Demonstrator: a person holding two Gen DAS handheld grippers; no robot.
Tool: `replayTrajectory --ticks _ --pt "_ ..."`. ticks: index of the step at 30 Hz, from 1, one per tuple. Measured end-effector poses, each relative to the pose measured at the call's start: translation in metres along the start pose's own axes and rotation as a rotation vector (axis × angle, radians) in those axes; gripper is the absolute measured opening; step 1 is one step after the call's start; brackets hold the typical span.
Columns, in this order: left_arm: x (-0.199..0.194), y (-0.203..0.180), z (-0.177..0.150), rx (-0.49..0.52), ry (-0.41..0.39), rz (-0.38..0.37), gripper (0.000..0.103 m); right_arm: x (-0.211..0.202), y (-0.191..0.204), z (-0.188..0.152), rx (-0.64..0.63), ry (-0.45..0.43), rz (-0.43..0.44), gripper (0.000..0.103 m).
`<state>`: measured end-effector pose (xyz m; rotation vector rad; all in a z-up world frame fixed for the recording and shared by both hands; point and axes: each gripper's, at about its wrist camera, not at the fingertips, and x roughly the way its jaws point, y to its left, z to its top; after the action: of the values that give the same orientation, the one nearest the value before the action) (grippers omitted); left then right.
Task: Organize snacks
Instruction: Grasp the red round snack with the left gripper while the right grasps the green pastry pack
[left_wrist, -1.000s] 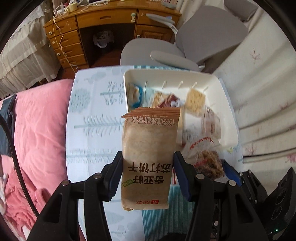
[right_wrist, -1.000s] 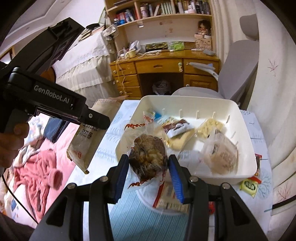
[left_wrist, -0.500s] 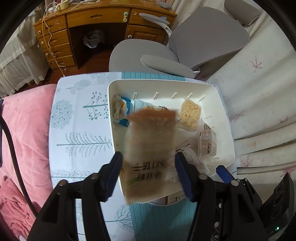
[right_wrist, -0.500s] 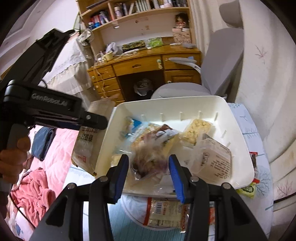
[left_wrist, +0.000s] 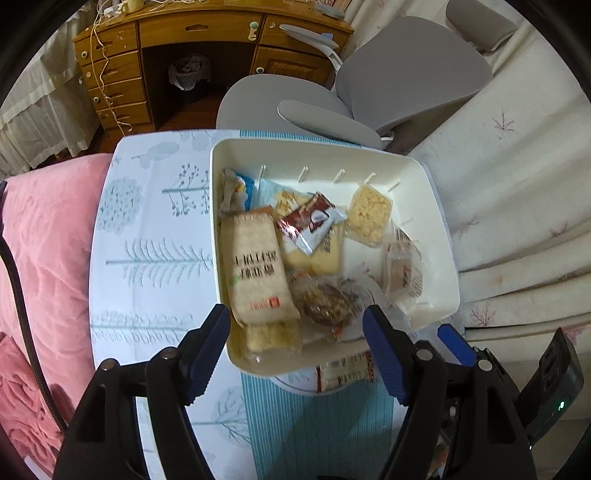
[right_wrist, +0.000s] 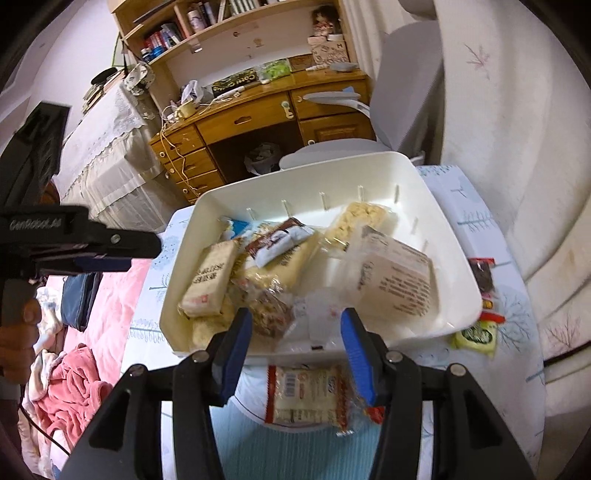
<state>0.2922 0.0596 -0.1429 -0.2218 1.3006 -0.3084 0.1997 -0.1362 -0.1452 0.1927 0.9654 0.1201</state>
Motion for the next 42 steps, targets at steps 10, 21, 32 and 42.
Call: replayTrajectory --ticks 10,21,32,42 --pt "0.0 -0.028 -0.049 -0.021 0.04 -0.01 0.073 -0.027 -0.042 -0.016 0.036 0.017 0.005 0.058" --pt "0.022 -0.078 -0.103 -0.025 0.077 -0.015 0.073 -0.044 -0.095 -0.026 0.068 0.065 0.027 0.067" --pt "0.061 -0.123 -0.135 -0.062 0.044 -0.046 0.073 -0.035 -0.143 -0.031 0.104 0.135 0.049 0.068" --pt "0.103 -0.15 -0.143 -0.056 0.016 0.041 0.074 -0.003 -0.185 -0.037 0.247 0.234 0.04 0.068"
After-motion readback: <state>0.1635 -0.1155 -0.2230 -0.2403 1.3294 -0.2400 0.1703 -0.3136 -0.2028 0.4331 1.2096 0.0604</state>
